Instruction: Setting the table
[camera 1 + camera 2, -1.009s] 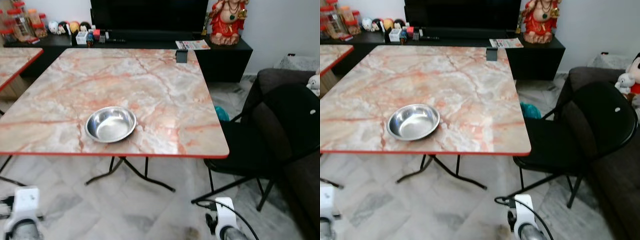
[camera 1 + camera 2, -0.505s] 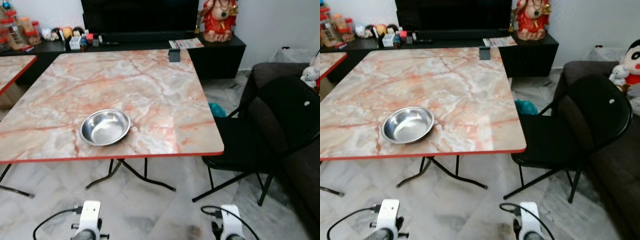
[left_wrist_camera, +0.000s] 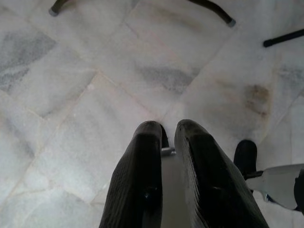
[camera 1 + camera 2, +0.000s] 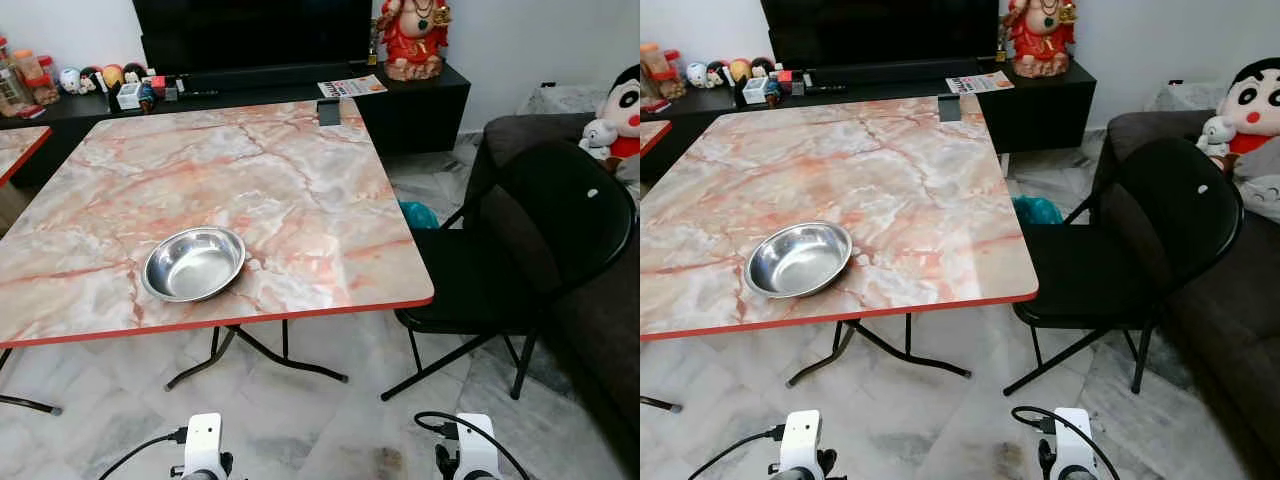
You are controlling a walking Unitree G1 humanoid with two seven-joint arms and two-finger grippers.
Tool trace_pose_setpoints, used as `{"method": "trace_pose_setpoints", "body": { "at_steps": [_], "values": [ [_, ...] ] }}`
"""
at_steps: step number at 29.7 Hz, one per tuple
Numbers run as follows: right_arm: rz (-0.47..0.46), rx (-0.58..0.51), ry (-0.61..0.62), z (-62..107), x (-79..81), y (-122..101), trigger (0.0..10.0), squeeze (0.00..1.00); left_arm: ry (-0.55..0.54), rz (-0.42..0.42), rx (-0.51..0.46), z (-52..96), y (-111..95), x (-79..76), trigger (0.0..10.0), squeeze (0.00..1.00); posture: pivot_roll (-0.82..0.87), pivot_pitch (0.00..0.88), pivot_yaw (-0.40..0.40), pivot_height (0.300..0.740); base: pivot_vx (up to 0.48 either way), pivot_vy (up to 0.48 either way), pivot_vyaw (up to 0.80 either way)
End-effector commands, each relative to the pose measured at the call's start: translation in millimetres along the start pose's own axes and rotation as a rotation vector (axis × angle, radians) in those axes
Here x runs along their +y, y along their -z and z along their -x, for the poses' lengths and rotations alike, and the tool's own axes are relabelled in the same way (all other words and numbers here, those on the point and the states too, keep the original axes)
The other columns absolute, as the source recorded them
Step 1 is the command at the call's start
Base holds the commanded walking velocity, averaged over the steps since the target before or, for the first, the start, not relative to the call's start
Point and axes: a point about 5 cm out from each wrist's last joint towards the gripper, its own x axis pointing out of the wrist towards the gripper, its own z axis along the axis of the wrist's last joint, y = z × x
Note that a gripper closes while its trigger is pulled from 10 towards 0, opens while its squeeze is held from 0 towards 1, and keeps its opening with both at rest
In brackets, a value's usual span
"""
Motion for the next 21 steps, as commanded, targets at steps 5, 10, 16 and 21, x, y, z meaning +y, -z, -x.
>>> {"method": "trace_pose_setpoints", "body": {
  "at_steps": [5,10,16,21],
  "values": [
    [0.016,-0.001,-0.018,-0.4,5.0,-1,10.0,0.0,-0.021,0.023,0.01,-0.1,0,2.9,10.0,0.0,-0.19,0.0,0.062,0.732,0.0,0.389,0.0],
    [0.045,-0.008,-0.036,-1.4,6.1,-5,10.0,0.0,-0.039,0.049,0.012,0.9,3,6.0,10.0,0.0,-0.17,0.0,0.042,0.732,0.0,0.39,0.0],
    [0.051,-0.01,-0.037,-1.7,5.7,-7,10.0,0.0,-0.041,0.056,0.012,0.9,4,5.9,10.0,0.0,-0.17,0.0,0.042,0.732,0.0,0.39,0.0],
    [0.04,-0.022,-0.042,-3.0,10.0,-12,10.0,0.0,-0.045,0.058,0.006,0.8,2,6.8,10.0,0.0,-0.16,0.0,0.049,0.732,0.0,0.387,0.0]
  ]
}}
